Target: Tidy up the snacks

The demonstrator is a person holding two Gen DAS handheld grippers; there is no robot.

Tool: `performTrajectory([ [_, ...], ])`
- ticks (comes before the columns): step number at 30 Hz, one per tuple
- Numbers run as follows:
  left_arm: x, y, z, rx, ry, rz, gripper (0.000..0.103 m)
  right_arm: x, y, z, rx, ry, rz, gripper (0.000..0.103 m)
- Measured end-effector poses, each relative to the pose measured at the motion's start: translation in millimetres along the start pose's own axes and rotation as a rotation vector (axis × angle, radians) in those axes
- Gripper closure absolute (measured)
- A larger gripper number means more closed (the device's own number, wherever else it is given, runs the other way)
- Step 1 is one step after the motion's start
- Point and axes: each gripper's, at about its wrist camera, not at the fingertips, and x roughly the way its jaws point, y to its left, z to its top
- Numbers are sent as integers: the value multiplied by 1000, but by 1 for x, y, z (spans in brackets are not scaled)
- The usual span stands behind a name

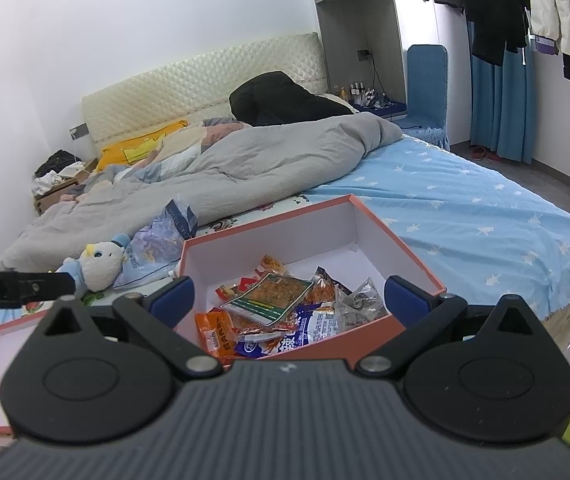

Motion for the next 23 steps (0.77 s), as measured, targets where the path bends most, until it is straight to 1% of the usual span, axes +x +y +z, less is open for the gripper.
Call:
performTrajectory([
  [23,-3,-2,1,5,0,0,0,-4,0,4,-1,-7,4,0],
])
